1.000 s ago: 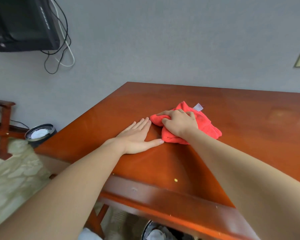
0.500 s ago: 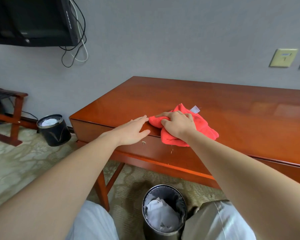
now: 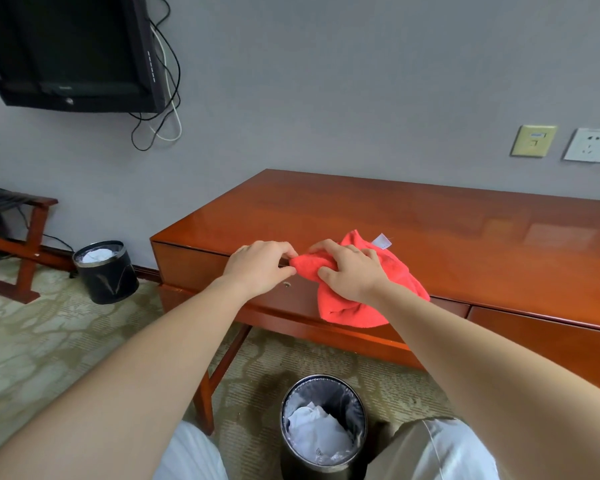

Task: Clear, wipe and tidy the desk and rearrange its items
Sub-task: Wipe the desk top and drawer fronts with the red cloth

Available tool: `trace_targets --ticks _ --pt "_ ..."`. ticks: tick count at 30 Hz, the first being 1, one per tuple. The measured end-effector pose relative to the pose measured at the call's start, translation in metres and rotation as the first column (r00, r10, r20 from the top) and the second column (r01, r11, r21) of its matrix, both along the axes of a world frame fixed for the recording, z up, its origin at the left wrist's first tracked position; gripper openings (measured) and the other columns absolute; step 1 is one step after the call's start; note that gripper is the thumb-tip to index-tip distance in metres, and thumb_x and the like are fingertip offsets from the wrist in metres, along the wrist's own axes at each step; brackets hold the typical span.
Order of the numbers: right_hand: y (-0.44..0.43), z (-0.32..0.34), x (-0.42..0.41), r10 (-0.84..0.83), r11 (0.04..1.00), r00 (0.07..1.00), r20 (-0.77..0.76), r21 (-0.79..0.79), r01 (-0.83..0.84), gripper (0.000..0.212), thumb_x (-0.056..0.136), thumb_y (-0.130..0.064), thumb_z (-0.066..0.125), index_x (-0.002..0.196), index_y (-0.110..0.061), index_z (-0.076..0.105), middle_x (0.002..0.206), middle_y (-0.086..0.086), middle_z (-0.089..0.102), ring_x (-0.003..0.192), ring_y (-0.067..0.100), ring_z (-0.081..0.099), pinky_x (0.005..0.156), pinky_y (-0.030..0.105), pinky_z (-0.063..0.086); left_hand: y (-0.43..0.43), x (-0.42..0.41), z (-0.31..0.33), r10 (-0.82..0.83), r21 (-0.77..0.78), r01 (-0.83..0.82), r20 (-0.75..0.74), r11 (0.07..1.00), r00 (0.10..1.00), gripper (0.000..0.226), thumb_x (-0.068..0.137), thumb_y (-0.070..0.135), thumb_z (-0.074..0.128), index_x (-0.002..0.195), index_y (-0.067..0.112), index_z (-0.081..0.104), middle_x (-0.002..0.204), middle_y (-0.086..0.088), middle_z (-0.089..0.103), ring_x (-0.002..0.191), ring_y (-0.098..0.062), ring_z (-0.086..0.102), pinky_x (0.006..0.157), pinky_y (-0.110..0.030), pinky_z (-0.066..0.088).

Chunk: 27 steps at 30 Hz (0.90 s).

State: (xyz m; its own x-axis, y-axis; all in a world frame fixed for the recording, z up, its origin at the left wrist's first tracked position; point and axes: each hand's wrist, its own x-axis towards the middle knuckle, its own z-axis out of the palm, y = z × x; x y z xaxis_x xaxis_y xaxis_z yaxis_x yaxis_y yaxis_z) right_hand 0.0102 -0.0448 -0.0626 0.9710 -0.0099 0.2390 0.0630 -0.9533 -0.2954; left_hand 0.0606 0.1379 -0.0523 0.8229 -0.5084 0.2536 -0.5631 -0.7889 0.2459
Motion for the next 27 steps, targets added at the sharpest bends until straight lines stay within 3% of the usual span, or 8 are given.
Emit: trace_targets --ticks 8,14,27 --pt "-0.002 0.007 0.024 -0.038 0.999 0.999 -0.034 -0.009 0.038 0.042 0.095 -0.038 0.039 0.135 -0.043 0.046 0.128 0.000 0.059 0.126 0.021 0.044 0.101 0.046 0.024 0.010 0.032 -0.003 -0.004 0.087 0.019 -0.180 0.996 0.984 0.044 0.105 0.039 0.038 0.147 0.025 0.043 0.153 0.005 0.040 0.138 -0.020 0.041 0.111 -0.044 0.038" --pt "-0.012 0.009 0.069 -0.048 0.999 0.997 -0.059 -0.003 0.048 0.042 0.096 -0.041 0.038 0.137 -0.042 0.046 0.135 -0.002 0.055 0.130 0.019 0.041 0.106 0.050 0.023 -0.002 0.074 -0.005 -0.011 0.077 0.038 -0.320 0.996 0.947 0.057 0.106 0.047 0.030 0.158 0.026 0.018 0.165 0.008 0.011 0.152 -0.018 0.009 0.122 -0.040 0.010" --pt "-0.058 0.011 0.216 -0.097 0.995 0.993 -0.062 0.004 0.098 0.041 0.097 -0.042 0.037 0.137 -0.043 0.045 0.140 -0.005 0.051 0.134 0.015 0.037 0.113 0.050 0.017 -0.065 0.226 -0.018 0.003 0.275 0.055 -0.205 0.960 0.979 0.073 0.099 0.066 0.017 0.158 0.028 -0.003 0.165 0.011 -0.008 0.150 -0.007 -0.009 0.120 -0.031 -0.003"
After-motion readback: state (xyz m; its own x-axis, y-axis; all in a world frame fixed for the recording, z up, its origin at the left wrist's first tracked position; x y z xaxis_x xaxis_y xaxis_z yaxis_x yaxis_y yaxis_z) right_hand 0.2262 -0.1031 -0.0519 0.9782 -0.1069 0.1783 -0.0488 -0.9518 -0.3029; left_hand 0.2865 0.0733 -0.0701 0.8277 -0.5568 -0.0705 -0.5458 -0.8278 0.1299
